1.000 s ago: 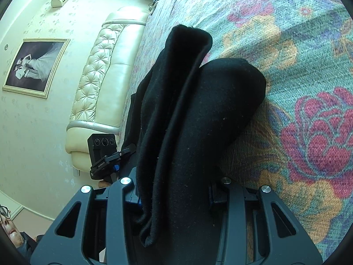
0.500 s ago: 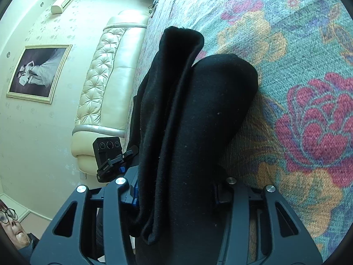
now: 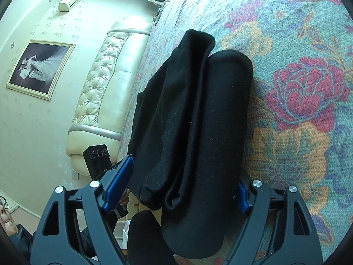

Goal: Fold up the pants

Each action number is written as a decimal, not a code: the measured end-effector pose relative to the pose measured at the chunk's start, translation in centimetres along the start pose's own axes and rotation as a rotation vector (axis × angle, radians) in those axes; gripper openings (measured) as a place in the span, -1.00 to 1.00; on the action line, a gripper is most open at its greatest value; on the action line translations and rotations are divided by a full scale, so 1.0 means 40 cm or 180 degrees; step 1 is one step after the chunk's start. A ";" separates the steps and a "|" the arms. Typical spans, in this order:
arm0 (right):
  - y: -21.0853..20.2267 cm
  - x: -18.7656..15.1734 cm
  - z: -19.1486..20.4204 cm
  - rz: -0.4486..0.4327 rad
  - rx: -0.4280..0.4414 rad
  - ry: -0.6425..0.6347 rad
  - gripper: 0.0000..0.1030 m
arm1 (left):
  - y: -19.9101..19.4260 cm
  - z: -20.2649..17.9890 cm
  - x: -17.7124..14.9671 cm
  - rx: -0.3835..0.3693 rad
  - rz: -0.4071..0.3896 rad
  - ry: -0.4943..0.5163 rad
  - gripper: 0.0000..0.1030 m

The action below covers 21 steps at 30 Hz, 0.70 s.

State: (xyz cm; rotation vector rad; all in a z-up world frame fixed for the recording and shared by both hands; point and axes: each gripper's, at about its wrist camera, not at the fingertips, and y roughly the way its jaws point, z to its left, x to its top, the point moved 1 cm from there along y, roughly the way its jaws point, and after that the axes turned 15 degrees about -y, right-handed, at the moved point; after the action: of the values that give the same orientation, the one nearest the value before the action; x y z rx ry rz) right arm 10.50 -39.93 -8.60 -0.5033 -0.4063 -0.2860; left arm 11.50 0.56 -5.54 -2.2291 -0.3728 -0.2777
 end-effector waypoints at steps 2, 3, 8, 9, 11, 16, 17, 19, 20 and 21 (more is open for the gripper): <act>-0.013 -0.004 -0.006 -0.0046 -0.0005 0.0035 0.55 | 0.007 0.008 0.005 -0.0033 0.0020 -0.0072 0.33; -0.022 -0.008 -0.007 -0.0067 -0.0018 0.0051 0.55 | 0.009 0.011 0.006 -0.0043 0.0022 -0.0101 0.33; -0.060 -0.035 -0.004 -0.0107 -0.0181 0.0108 0.55 | 0.011 0.004 0.009 0.0025 0.0002 -0.0068 0.34; -0.069 -0.043 -0.006 -0.0083 -0.0254 0.0092 0.55 | 0.011 0.000 0.009 0.0046 -0.0003 -0.0056 0.34; -0.068 -0.050 0.005 -0.0040 -0.0354 0.0040 0.62 | 0.011 -0.005 0.007 0.0089 -0.0012 -0.0016 0.34; -0.020 -0.054 0.037 0.0215 -0.0654 -0.0236 0.75 | 0.029 -0.015 0.004 0.0157 -0.0049 0.0012 0.43; -0.011 -0.055 0.044 0.0250 -0.0710 -0.0300 0.76 | 0.033 -0.014 0.003 0.0152 -0.0050 0.0003 0.44; -0.009 -0.058 0.047 0.0263 -0.0725 -0.0338 0.75 | 0.030 0.005 -0.001 0.0129 -0.0057 -0.0005 0.46; -0.011 -0.059 0.045 0.0247 -0.0710 -0.0331 0.69 | 0.031 0.009 0.000 0.0108 -0.0057 -0.0009 0.47; -0.015 -0.062 0.042 0.0242 -0.0717 -0.0323 0.63 | 0.032 0.013 0.000 0.0075 -0.0052 -0.0024 0.48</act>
State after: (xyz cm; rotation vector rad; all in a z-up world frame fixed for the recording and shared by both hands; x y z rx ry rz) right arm 7.58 -39.18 -8.12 -0.7548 -0.4549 -0.2343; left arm 11.98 0.18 -6.80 -2.2054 -0.3967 -0.2726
